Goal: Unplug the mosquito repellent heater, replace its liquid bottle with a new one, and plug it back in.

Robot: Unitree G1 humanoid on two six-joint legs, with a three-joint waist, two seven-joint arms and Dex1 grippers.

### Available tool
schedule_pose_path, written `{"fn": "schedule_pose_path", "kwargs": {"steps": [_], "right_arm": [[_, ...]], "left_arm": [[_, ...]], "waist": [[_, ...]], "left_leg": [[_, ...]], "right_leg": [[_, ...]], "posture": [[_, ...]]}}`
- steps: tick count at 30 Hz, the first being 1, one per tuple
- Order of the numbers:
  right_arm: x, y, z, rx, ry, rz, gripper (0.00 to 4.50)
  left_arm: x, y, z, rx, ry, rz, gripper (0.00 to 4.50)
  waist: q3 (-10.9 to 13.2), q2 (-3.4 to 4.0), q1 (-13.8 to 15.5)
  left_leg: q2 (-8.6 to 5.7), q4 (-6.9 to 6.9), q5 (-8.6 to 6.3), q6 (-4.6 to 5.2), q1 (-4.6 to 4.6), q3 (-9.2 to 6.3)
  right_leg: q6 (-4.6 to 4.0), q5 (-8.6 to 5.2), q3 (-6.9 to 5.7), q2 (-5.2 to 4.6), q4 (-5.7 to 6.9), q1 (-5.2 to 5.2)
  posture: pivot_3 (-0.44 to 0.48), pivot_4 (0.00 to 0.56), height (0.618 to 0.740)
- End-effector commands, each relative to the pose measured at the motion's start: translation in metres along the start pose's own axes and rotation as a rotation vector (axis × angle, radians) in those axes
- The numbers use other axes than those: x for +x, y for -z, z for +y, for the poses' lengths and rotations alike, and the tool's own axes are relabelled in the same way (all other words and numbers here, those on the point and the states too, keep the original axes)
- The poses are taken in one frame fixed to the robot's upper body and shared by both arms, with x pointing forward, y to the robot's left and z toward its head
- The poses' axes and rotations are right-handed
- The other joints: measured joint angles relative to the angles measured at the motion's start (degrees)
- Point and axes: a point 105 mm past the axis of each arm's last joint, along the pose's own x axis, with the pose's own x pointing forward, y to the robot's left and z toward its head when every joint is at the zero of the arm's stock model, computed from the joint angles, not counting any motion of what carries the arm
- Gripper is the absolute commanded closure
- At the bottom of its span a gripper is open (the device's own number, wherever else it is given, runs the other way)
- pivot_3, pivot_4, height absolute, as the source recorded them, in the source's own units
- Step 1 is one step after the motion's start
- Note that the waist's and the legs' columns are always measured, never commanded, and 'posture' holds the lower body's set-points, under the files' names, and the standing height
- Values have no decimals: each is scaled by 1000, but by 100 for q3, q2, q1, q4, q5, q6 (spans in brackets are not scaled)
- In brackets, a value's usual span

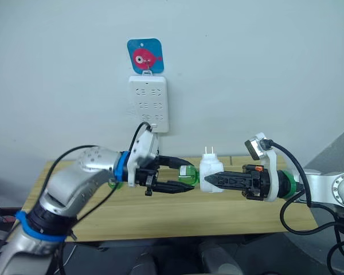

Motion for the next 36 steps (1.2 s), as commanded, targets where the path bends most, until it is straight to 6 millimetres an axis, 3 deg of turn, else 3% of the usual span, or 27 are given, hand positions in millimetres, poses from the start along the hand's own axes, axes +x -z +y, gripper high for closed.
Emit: {"fn": "schedule_pose_path", "kwargs": {"steps": [1, 10, 19, 22, 28, 31, 36], "right_arm": [[-3, -1, 8, -55, -11, 22, 1496], [-5, 0, 8, -79, -4, 28, 1496], [-9, 0, -4, -93, 62, 27, 1496], [-24, -3, -49, -128, 341, 8, 1496], [-92, -2, -149, -294, 1028, 120, 1496], [-111, -6, -170, -354, 1147, 172, 1496], [-116, -2, -190, -343, 1173, 291, 1496]], "left_arm": [[-19, -7, 5, -250, -19, -13, 2249], [-38, -10, 9, -534, -37, -69, 2249], [-42, 0, -6, -478, -32, -28, 2249], [-43, 19, 0, -300, -127, 29, 2249], [-31, 46, 5, 23, -225, 57, 2249], [-24, 57, 1, 140, -222, 80, 2249], [-15, 67, 1, 232, -241, 67, 2249]], "waist": [[0, 0, 1], [2, 0, 5], [2, 1, 1], [2, 1, 13], [9, -4, 49], [27, 4, 54], [53, 9, 32]], "left_leg": [[0, -2, 0, 0, 0, -2], [1, -1, 0, 0, -1, -9], [2, -3, 0, -1, -3, -7], [2, -3, 0, -1, -3, -7], [-3, -1, 0, -2, -1, 24], [-3, -3, 0, -1, -1, 43], [2, -7, 0, -1, 14, 50]], "right_leg": [[0, 0, -4, 0, -2, 0], [-2, -1, -8, 3, -1, -1], [-2, -1, -6, 2, -2, -5], [-2, -1, -5, 2, -3, -4], [-2, 0, 26, -11, -10, -7], [-1, 0, 42, -14, -14, -12], [-2, 1, 47, -10, -7, -8]], "posture": [[-186, 78, 740], [-192, 79, 740], [-188, 78, 740], [-189, 86, 740], [-174, 104, 740], [-164, 111, 740], [-141, 121, 740]]}}
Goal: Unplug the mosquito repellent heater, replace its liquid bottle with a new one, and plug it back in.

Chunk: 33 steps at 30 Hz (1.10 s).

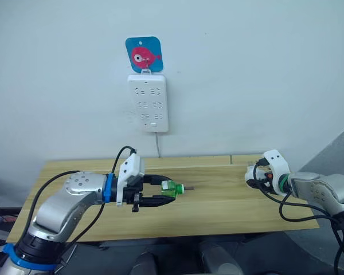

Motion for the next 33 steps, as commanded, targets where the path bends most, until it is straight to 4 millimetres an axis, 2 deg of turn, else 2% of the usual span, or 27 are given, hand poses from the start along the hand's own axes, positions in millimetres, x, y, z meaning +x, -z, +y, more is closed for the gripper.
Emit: {"fn": "schedule_pose_path", "kwargs": {"steps": [1, 9, 13, 14, 16, 17, 20, 24, 25, 29, 30, 33], "right_arm": [[7, -2, -4, -75, 10, 63, 1496], [29, 0, -19, -87, 76, 153, 1496], [34, 4, -23, 7, 86, 172, 1496], [34, 4, -23, 25, 82, 173, 760], [34, 3, -23, 61, 78, 164, 161], [33, 1, -23, 87, 74, 153, 0], [25, -7, -23, 146, 70, 102, 0], [-11, -14, -21, 157, 49, -16, 0], [-19, -15, -15, 152, 28, -42, 0], [-64, -39, 45, 113, -257, -318, 0], [-71, -41, 53, 100, -288, -357, 0], [-100, -56, 98, 148, -508, -593, 0]], "left_arm": [[5, -5, -4, 96, -6, -23, 2249], [18, 1, -10, 150, -7, -48, 2249], [22, 3, -9, 163, -8, -54, 2249], [23, 4, -9, 162, -9, -57, 2249], [25, 5, -9, 161, -12, -63, 2249], [26, 6, -8, 163, -13, -66, 2249], [29, 5, -4, 154, -37, -90, 2249], [29, 1, 15, 122, -152, -150, 2249], [29, 0, 19, 111, -172, -163, 2249], [31, -8, 28, 24, -231, -250, 2249], [31, -10, 29, 12, -236, -262, 2249], [33, -23, 36, -114, -264, -373, 2249]], "waist": [[5, 0, -3], [19, -2, 16], [19, -1, 13], [19, -1, 13], [19, 0, 5], [19, 0, 1], [17, 3, -9], [14, 6, 42], [13, 6, 44], [10, 10, -14], [8, 13, -44], [0, 8, -114]], "left_leg": [[1, -3, 0, 0, 7, -1], [-3, -2, 0, 0, 8, -1], [-3, -2, 0, 0, 10, -4], [-4, -3, 0, 0, 10, -4], [-4, -2, 0, 0, 11, -4], [-4, -2, 0, 0, 11, -5], [-5, -2, 0, 0, 12, -6], [-8, -2, 0, 0, 6, -21], [-8, -2, 0, 0, 5, -23], [-6, -3, 0, 0, 3, -25], [-4, -3, -1, 0, 5, -25], [0, 1, 0, 0, 9, -22]], "right_leg": [[0, 0, -1, 1, 0, 5], [1, 0, -1, -1, -1, 10], [1, 0, -3, -1, 0, 13], [1, 0, -3, -1, 0, 13], [1, 1, -4, -1, 0, 14], [1, 1, -4, -1, 0, 15], [1, 1, -5, -1, 0, 17], [2, 1, -15, -1, 0, 19], [2, 0, -17, -1, 1, 18], [2, 0, -19, 1, 1, 16], [2, 0, -19, 3, 1, 17], [2, 0, -18, 7, 4, 20]], "posture": [[-140, 122, 740], [-134, 125, 740], [-133, 121, 740], [-133, 121, 740], [-140, 113, 740], [-140, 113, 740], [-151, 102, 740], [-167, 93, 740], [-173, 91, 740], [-203, 84, 740], [-213, 82, 740], [-234, 79, 740]]}}
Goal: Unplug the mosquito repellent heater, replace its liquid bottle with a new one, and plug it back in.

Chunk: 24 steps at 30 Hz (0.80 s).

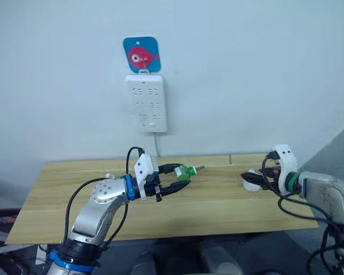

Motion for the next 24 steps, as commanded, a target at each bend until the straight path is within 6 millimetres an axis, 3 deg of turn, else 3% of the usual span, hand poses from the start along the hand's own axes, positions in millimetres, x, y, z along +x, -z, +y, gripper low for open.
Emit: {"fn": "schedule_pose_path", "kwargs": {"steps": [1, 4, 9, 14, 23, 24], "right_arm": [[-14, -24, 56, 17, -241, -223, 0], [-13, -26, 82, 163, -401, -275, 0], [2, -36, 104, 280, -484, -314, 0], [28, -49, 105, 360, -441, -346, 0], [39, -62, 116, 442, -500, -378, 0], [40, -62, 117, 446, -505, -374, 168]], "left_arm": [[5, -24, 6, -99, -44, -122, 2249], [9, -33, 8, -30, -62, -158, 2249], [14, -40, 3, 2, -70, -192, 2249], [20, -46, 1, 42, -65, -213, 2249], [22, -51, 3, 65, -91, -227, 2249], [22, -52, 3, 67, -94, -228, 2249]], "waist": [[-4, 0, -44], [-17, -8, -108], [-28, -6, -193], [-32, -5, -241], [-33, -5, -236], [-33, -5, -235]], "left_leg": [[0, 2, 0, 0, 0, -3], [-4, 7, 1, -1, 0, 1], [-4, 7, 1, -1, 2, 3], [-5, 4, 1, -1, -1, 3], [-5, 0, 0, -1, -9, -3], [-4, 0, 1, -1, -10, -4]], "right_leg": [[0, 0, -2, 0, 3, 3], [4, 3, 3, -1, 5, 4], [5, 4, 8, -1, 5, 4], [5, 4, 8, -1, 4, 0], [5, 4, 2, -1, 3, -7], [5, 4, 2, -1, 3, -7]], "posture": [[-236, 78, 740], [-245, 72, 740], [-241, 66, 740], [-220, 64, 740], [-205, 58, 740], [-205, 58, 740]]}}
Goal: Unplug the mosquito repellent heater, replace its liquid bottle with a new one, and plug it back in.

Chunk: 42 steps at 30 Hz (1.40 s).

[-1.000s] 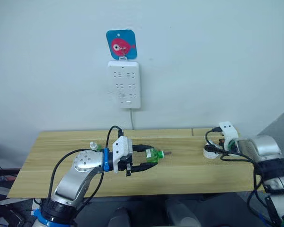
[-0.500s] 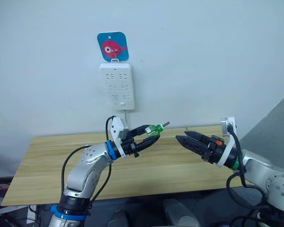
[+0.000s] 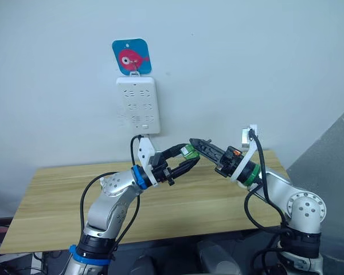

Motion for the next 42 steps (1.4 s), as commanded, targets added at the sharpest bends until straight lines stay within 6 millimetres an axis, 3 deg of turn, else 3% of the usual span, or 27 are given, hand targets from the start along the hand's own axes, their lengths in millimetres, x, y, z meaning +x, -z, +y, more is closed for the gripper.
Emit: {"fn": "schedule_pose_path", "kwargs": {"steps": [1, 2, 7, 11, 19, 20, 24, 26, 31, 37, 39, 42], "right_arm": [[3, -2, 11, 10, -53, -13, 368], [4, -1, 12, 13, -56, -7, 559], [5, 4, 14, 19, -60, 8, 2432], [6, 5, 18, 29, -73, 9, 3632], [4, 7, 23, 43, -96, 24, 3662], [3, 7, 23, 41, -95, 24, 3662], [2, 2, 15, -12, -48, 0, 3662], [-3, 0, 3, -91, -1, 16, 3662], [-9, -6, -47, -339, 218, 9, 3662], [-10, 2, -130, -813, 529, 92, 3662], [-14, 2, -160, -877, 643, 94, 3662], [-16, 5, -184, -889, 713, 90, 3662]], "left_arm": [[5, -18, -4, 58, 11, -56, 2249], [5, -18, -4, 62, 9, -57, 2249], [6, -19, -5, 65, 0, -63, 2249], [6, -17, -7, 63, 3, -48, 2249], [2, -15, -6, 84, -4, -30, 2249], [1, -15, -6, 91, -4, -27, 1528], [-11, -2, -1, 117, -26, 78, 396], [-28, 19, 0, 105, -7, 221, 0], [-53, 37, 5, 84, -70, 356, 0], [-55, 47, -12, 97, -11, 414, 0], [-50, 43, -19, 94, 8, 400, 0], [-46, 32, -23, 103, 13, 363, 0]], "waist": [[0, 1, 2], [0, 1, 3], [-1, 0, 11], [-1, 2, 10], [-1, 2, 15], [-1, 2, 15], [-1, 2, 15], [-1, 2, 16], [5, 1, 78], [18, -7, 164], [35, -18, 173], [49, -17, 212]], "left_leg": [[0, 0, 0, 0, 0, 0], [0, 1, 0, 0, 0, 0], [-1, 2, 0, 0, -1, 0], [0, 1, 0, 0, 0, -1], [0, 1, 0, 0, -1, -1], [0, 2, 0, 0, -1, -1], [1, 1, 0, 0, 0, -1], [1, -1, 0, 0, 0, -1], [2, -6, 0, 0, -1, 0], [1, -6, 0, 0, 13, 21], [2, -8, 0, 0, 13, 24], [1, -10, 0, 0, 13, 23]], "right_leg": [[0, 0, 0, 0, 0, 0], [0, 0, 0, 0, 0, 0], [0, 0, 1, 0, 0, 1], [0, 0, 0, 0, 1, -1], [0, 0, 0, 0, 1, 0], [0, 0, 0, 1, 1, 0], [0, 0, 1, 2, 1, -1], [0, 0, 2, 1, 0, -1], [-1, -1, 2, -1, -5, -6], [-1, -1, 15, -5, -8, -2], [-1, -1, 16, -5, -8, -3], [-1, 0, 16, -6, -6, -3]], "posture": [[-201, 59, 740], [-200, 59, 740], [-198, 60, 740], [-198, 62, 740], [-193, 66, 740], [-193, 66, 740], [-188, 79, 740], [-186, 85, 740], [-177, 100, 740], [-158, 118, 740], [-141, 121, 740], [-119, 129, 740]]}}
